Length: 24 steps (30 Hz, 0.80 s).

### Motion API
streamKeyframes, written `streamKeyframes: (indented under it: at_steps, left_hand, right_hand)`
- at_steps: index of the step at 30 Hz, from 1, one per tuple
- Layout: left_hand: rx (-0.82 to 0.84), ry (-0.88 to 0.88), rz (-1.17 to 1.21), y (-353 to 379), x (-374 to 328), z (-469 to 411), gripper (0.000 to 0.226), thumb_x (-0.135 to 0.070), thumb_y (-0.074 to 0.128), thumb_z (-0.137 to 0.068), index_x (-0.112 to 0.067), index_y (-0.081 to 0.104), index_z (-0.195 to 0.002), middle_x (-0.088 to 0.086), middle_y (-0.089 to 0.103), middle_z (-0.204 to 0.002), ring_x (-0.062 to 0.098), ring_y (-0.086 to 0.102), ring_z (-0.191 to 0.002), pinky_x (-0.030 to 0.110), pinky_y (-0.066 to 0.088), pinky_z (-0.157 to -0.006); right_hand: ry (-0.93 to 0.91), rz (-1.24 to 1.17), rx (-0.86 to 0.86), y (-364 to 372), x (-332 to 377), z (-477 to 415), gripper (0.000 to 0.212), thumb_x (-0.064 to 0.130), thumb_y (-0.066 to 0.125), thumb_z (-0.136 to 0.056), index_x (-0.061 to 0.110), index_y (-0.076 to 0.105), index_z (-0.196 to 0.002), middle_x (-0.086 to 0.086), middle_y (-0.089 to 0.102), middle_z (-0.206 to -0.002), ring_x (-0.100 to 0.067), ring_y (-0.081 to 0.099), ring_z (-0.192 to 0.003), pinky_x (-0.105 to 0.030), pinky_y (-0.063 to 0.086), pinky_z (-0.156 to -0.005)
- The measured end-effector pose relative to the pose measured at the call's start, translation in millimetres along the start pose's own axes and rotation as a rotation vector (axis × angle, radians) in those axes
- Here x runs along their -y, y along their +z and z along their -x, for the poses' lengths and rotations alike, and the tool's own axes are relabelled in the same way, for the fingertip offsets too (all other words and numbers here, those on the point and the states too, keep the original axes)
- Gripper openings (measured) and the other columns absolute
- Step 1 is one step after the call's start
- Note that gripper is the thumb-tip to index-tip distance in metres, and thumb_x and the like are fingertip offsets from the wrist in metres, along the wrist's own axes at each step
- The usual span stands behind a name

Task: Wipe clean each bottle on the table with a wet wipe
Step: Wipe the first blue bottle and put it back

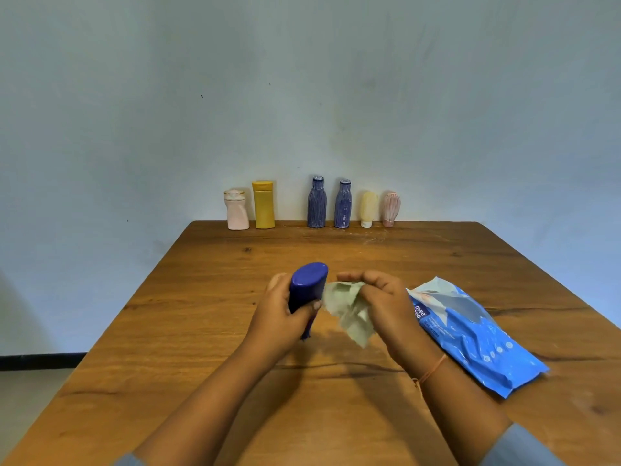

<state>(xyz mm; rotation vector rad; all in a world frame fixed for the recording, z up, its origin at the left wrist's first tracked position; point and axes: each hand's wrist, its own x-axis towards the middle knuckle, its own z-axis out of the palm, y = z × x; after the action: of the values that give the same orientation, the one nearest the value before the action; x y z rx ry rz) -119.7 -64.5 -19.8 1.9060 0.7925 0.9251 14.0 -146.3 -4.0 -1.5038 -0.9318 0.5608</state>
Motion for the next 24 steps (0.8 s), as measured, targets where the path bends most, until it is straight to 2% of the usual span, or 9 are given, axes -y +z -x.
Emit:
streamKeyframes:
  at_steps: [2,5,8,10,12,14,17,20,24]
  left_hand:
    - [0.037,-0.096,0.164,-1.8,-2.2,-0.2,0.04,-0.006,0.067,-0.081,-0.039,0.05,-0.095,-0.005,0.058,-0.106,0.01,0.057,-0.096,0.025,0.047,-0.084]
    - [0.079,-0.179,0.426,0.0,-4.3,1.0,0.041,-0.001,0.064,-0.082,-0.034,0.051,-0.102,-0.008,0.062,-0.104,0.002,0.06,-0.092,0.021,0.052,-0.077]
    - [0.099,-0.199,0.589,5.3,-3.9,0.0,0.041,0.001,0.061,-0.082,-0.02,0.054,-0.116,0.002,0.066,-0.106,0.012,0.064,-0.093,0.027,0.055,-0.073]
    - [0.091,-0.212,0.682,4.9,-5.2,-0.9,0.042,-0.004,0.062,-0.079,-0.014,0.055,-0.119,0.005,0.069,-0.101,0.014,0.066,-0.087,0.026,0.055,-0.065]
    - [0.051,-0.238,0.774,-0.9,-7.2,-4.3,0.043,-0.009,0.063,-0.076,-0.013,0.055,-0.118,0.005,0.071,-0.098,0.016,0.068,-0.085,0.028,0.057,-0.064]
    - [-0.016,-0.258,0.854,-9.7,-8.5,-10.9,0.037,-0.005,0.059,-0.08,-0.013,0.055,-0.116,0.007,0.07,-0.101,0.018,0.068,-0.09,0.032,0.059,-0.069]
    - [-0.096,-0.272,0.908,-18.2,-10.4,-20.1,0.029,-0.002,0.055,-0.085,-0.013,0.055,-0.112,0.005,0.068,-0.102,0.019,0.067,-0.093,0.036,0.058,-0.076]
    - [-0.071,-0.276,0.839,-13.6,-13.5,-16.9,0.03,-0.002,0.056,-0.085,-0.015,0.055,-0.112,0.004,0.069,-0.1,0.017,0.068,-0.089,0.034,0.059,-0.073]
    - [0.039,-0.286,0.694,-0.7,-14.6,-5.7,0.034,-0.003,0.058,-0.085,-0.02,0.056,-0.114,0.005,0.069,-0.096,0.016,0.067,-0.085,0.03,0.056,-0.068]
  right_hand:
    - [0.136,-0.213,-0.097,-0.8,2.1,-4.6,0.035,-0.006,0.042,-0.085,0.016,0.069,-0.082,-0.007,0.07,-0.09,-0.025,0.064,-0.088,-0.037,0.053,-0.072]
    - [0.116,-0.323,-0.125,5.3,13.9,-7.5,0.034,-0.004,0.04,-0.087,0.018,0.066,-0.086,-0.007,0.068,-0.094,-0.023,0.063,-0.089,-0.041,0.052,-0.077]
    - [-0.054,-0.176,0.011,24.8,18.5,-1.9,0.037,0.002,0.039,-0.094,0.025,0.06,-0.115,-0.001,0.065,-0.109,-0.014,0.06,-0.085,-0.031,0.049,-0.073]
    - [-0.221,0.037,0.105,34.8,11.1,3.3,0.044,0.008,0.037,-0.098,0.028,0.041,-0.137,0.002,0.059,-0.121,-0.007,0.057,-0.093,-0.018,0.045,-0.075]
    - [-0.318,0.168,0.119,35.1,-0.5,6.8,0.048,0.008,0.036,-0.098,0.03,0.028,-0.139,0.006,0.055,-0.122,0.002,0.054,-0.096,-0.013,0.043,-0.08]
    - [-0.375,0.277,0.115,32.4,-15.3,12.2,0.049,0.01,0.036,-0.098,0.03,0.022,-0.14,0.006,0.054,-0.12,0.002,0.053,-0.099,-0.015,0.044,-0.085]
    - [-0.395,0.405,0.131,34.0,-31.3,25.5,0.056,0.026,0.029,-0.092,0.032,0.009,-0.144,-0.005,0.059,-0.109,-0.012,0.057,-0.09,-0.032,0.049,-0.078]
    - [-0.442,0.427,0.129,37.3,-28.8,24.6,0.058,0.027,0.027,-0.092,0.032,0.001,-0.144,-0.009,0.055,-0.12,-0.011,0.056,-0.093,-0.03,0.049,-0.079]
    - [-0.53,0.41,0.127,38.2,-10.6,8.8,0.056,0.024,0.025,-0.095,0.028,-0.002,-0.144,-0.011,0.035,-0.147,-0.019,0.043,-0.127,-0.03,0.04,-0.103]
